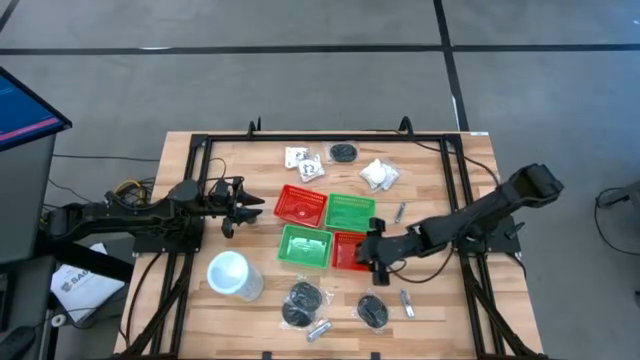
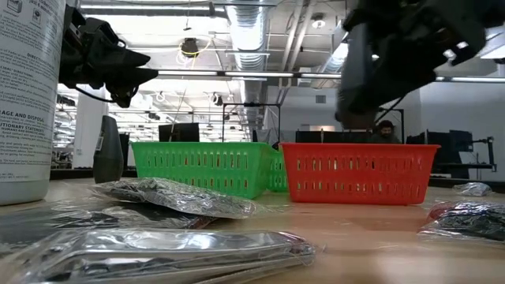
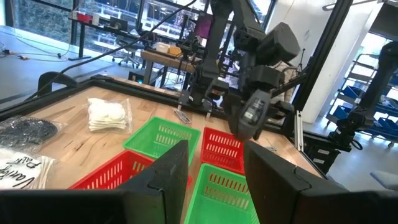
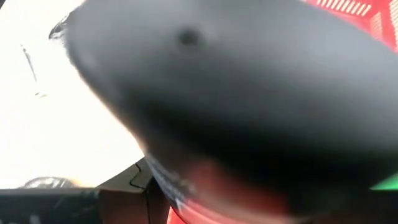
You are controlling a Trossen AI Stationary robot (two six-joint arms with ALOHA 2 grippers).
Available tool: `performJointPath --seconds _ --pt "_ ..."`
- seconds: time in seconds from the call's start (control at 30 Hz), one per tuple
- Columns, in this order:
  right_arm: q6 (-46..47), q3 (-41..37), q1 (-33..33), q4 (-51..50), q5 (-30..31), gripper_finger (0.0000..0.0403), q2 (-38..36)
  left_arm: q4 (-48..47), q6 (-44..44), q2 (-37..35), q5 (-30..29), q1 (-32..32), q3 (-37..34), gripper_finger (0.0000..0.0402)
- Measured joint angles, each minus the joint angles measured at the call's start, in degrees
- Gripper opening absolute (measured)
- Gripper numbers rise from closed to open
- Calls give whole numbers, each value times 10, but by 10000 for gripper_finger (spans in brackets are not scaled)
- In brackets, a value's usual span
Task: Pick & Place Travel size toiletries
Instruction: Put the black deodorant into the bottom right red bin
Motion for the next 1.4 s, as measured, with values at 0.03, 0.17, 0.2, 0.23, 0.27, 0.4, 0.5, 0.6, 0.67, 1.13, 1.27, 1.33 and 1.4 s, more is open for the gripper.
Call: performJointPath --seconds 0.03,0.17,0.2,0.23,0.27,0.4,0.5,0.6,0.67,1.13,1.27,1.33,1.4 --pt "0 5 -1 7 0 200 13 1 0 0 0 0 0 145" --pt "0 23 -4 15 0 199 53 4 0 0 0 0 0 145" --pt "0 25 -4 15 0 198 60 4 0 0 0 0 0 145" --pt "0 27 -4 17 0 198 65 4 0 0 0 0 0 145" --pt "0 27 -4 26 0 199 69 5 0 0 0 0 0 145" --pt "8 29 -8 46 1 205 75 8 0 0 0 0 0 145" --pt "11 29 -17 46 2 206 75 8 0 0 0 0 0 145" --pt "11 29 -26 46 2 202 75 8 0 0 0 0 0 145" --pt "11 29 -33 46 2 202 76 8 0 0 0 0 0 145" --pt "1 28 -44 70 2 213 114 7 0 0 0 0 0 145" --pt "0 28 -44 68 3 218 114 7 0 0 0 0 0 145" --pt "0 28 -44 70 2 227 114 7 0 0 0 0 0 145" --pt "0 28 -44 68 2 235 114 7 0 0 0 0 0 145"
